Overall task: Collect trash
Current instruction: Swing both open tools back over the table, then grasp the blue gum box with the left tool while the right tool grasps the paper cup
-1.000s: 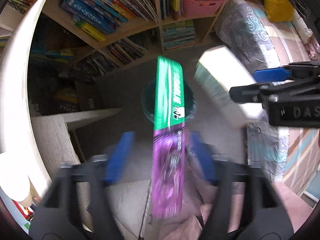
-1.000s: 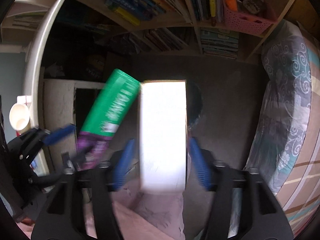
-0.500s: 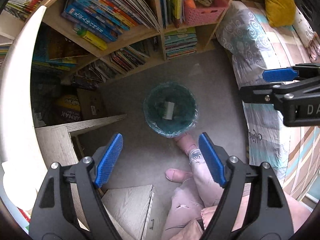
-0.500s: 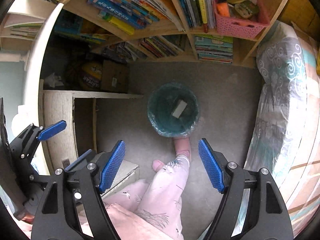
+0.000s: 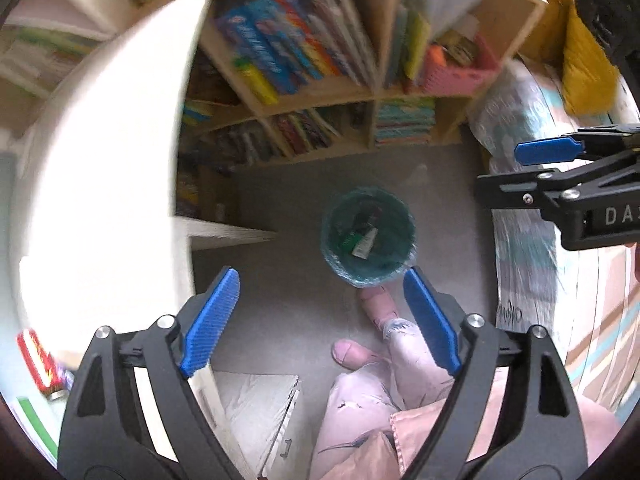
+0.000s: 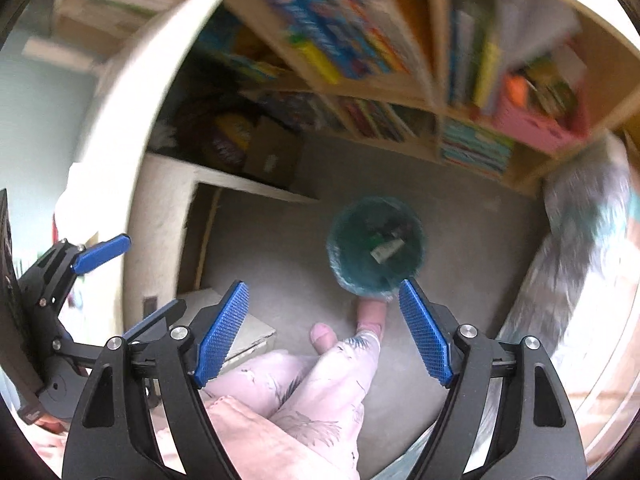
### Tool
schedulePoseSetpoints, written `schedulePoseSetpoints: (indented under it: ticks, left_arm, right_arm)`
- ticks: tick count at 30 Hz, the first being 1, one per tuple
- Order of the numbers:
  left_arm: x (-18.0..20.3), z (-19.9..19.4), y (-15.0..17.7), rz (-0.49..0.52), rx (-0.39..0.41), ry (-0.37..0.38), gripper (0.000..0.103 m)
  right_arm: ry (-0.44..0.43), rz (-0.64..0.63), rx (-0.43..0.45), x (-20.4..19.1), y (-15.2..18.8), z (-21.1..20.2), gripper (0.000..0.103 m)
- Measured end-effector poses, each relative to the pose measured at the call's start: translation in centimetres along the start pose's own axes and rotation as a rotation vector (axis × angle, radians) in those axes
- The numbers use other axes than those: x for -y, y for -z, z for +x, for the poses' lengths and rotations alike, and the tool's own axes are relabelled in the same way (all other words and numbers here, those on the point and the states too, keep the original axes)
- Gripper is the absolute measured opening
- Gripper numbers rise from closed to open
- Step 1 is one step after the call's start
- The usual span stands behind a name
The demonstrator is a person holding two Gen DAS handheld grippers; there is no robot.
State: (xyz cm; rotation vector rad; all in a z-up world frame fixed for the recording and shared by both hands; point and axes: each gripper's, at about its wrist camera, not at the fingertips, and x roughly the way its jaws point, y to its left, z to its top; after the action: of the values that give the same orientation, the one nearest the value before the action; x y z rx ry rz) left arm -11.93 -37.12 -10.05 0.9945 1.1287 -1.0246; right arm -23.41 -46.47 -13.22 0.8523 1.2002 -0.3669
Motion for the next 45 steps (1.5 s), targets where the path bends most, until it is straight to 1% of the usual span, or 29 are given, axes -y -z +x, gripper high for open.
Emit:
schedulePoseSetpoints:
  ticks: [3,7,11,16,21,24,28,34,39,45]
  left_arm:
    - [-3.0,-1.9,1.4,-0.091,0.027,-0.028,0.083]
    - [-6.9,-4.1,3.9,-0.221,0.057,-0.060,0.083]
    - [-10.3,-5.7,6.5,-0.326,0.074,-0.099,0.084]
    - [-14.7,-6.9,10.2,-0.473,0.089,-0.149,0.084]
    - [-17.3,-7.3,13.2,-0.585,0.097,-0.176,0.084]
    - [-18.1,-7.4,15.1,-0.632,0.100,-0.188,0.084]
    - [-19.2,-7.4,16.7,-0.694,0.104,-0.187,0.084]
    - [-20.3,-7.6,18.1,-0.744,0.111,-0.203,0.084]
    - [-21.5,-7.5,18.9,-0.778,0.115,-0.202,0.084]
    - [-22.8,-7.2,19.4,-0.802,0.112,-0.197,0.085]
  right_arm:
    - [-0.011,-0.082,-0.002,-2.8,-1.4,-0.2,0.078]
    - [-0.039,-0.206,-0.001,-7.6,-3.3,-0.4,0.078]
    - [-0.067,-0.342,-0.006,-12.6,-4.4,-0.6,0.078]
    - [-0.080,-0.473,-0.019,-17.8,-4.8,-0.2,0.078]
    - [-0.087,-0.580,-0.045,-22.3,-4.5,0.9,0.078]
    - [-0.087,-0.631,-0.061,-24.2,-4.1,1.6,0.078]
    - [-0.087,-0.681,-0.076,-26.4,-3.7,2.2,0.078]
    - [-0.082,-0.720,-0.089,-28.4,-3.5,2.9,0.078]
    - [-0.074,-0.740,-0.092,-29.8,-3.6,3.4,0.078]
    - [-0.070,-0.745,-0.102,-30.6,-4.2,4.1,0.078]
